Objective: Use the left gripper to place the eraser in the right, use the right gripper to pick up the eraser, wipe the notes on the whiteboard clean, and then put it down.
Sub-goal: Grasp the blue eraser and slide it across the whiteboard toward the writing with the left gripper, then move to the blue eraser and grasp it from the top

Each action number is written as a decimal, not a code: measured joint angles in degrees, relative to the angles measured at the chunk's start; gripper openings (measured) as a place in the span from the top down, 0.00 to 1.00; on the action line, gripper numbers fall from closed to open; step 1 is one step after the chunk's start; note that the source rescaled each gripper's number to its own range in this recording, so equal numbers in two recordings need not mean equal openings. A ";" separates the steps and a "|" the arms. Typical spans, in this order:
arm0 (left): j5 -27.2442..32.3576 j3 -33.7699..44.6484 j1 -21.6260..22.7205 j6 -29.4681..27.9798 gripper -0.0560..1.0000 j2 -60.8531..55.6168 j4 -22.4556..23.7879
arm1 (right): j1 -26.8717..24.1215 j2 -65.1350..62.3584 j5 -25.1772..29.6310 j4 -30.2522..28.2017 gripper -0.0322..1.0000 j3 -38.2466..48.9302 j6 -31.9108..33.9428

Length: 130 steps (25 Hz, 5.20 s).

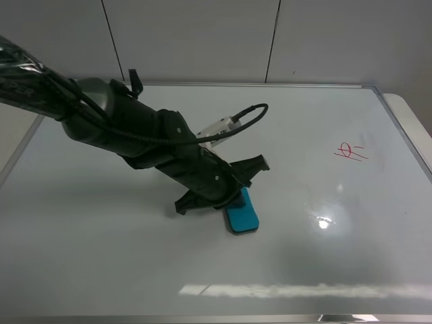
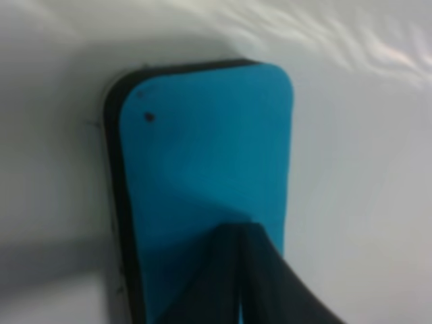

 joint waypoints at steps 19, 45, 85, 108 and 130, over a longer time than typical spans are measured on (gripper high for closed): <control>9.92 -41.35 -7.55 -0.49 0.95 22.76 1.45 | 0.00 0.00 0.00 0.00 0.00 0.00 0.00; 18.59 3.10 13.53 3.03 0.95 -38.35 57.76 | 0.00 0.00 0.00 0.00 0.00 0.00 0.00; 51.75 29.77 40.64 18.10 0.00 -119.45 50.35 | 0.00 0.00 0.00 0.00 0.00 0.00 0.00; 51.27 31.82 48.24 18.60 0.00 -119.45 48.77 | 0.00 0.00 0.00 0.00 0.00 0.00 0.00; 51.25 31.82 47.88 18.49 0.00 -119.45 49.01 | 0.00 0.00 0.00 0.00 0.00 0.00 0.00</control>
